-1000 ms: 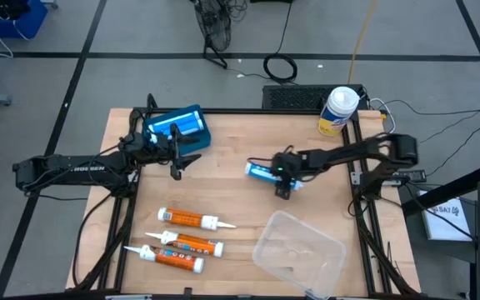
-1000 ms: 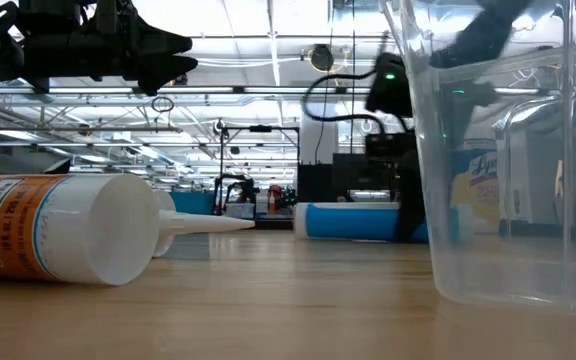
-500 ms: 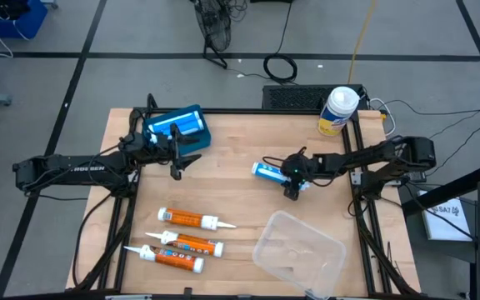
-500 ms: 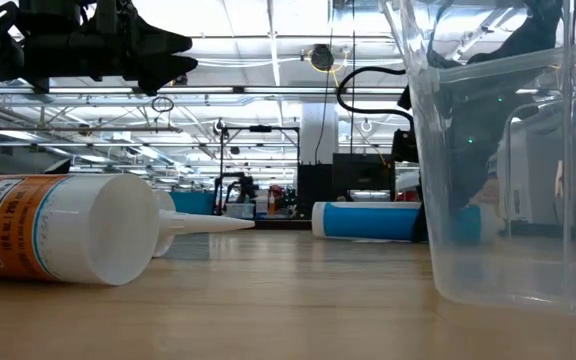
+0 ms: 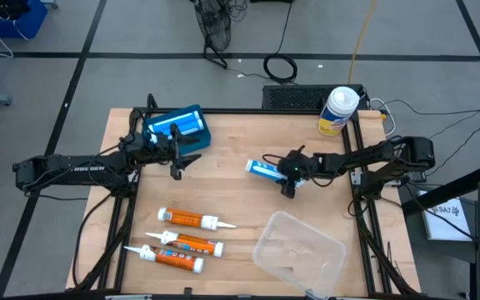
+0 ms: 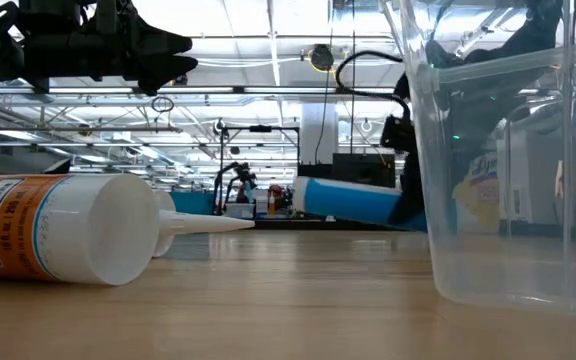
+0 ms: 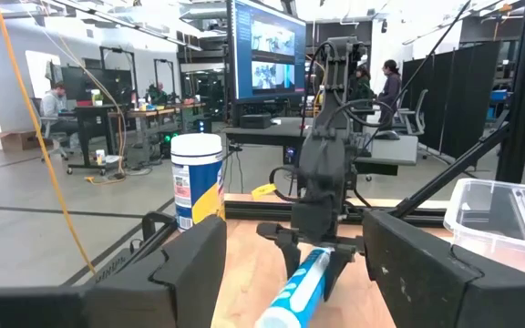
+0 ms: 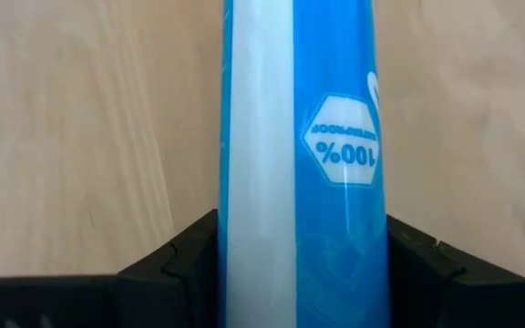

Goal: Pick & place silicon tubes, Sealant and Lysol wipes
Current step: Put the blue sealant into the blue bin

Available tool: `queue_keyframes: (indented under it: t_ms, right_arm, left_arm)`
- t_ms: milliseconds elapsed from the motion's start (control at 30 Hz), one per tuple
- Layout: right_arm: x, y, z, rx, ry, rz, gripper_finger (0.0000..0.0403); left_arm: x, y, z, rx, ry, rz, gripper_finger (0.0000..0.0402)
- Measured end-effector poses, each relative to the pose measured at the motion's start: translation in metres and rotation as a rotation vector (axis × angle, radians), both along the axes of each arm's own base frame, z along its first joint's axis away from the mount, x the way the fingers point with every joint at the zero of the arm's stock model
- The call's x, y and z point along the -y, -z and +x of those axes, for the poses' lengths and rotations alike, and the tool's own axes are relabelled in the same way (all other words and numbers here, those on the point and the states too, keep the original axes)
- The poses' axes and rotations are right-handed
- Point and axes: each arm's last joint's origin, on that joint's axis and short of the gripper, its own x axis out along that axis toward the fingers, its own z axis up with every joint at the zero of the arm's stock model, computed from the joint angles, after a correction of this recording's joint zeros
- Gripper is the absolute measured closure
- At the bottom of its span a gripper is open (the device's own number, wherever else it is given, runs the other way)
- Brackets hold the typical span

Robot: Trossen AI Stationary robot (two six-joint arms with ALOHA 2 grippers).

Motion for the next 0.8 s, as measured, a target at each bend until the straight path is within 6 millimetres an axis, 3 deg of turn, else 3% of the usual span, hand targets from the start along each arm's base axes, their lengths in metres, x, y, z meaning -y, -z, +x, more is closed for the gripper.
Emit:
queue_keyframes:
  t_ms: [367, 800]
  right_arm:
    - [0.003, -0.025, 0.02, 0.304, -0.137, -0.183, 0.0201]
    - [0.01, -0.056, 0.03, 0.594, -0.182, -0.417, 0.0201]
  left_arm:
    - [0.0, -0.002, 0.0, 0.019, 0.003, -0.018, 0.0133]
    - [-0.001, -0.003, 0.0, 0.043, -0.037, -0.071, 0.0153]
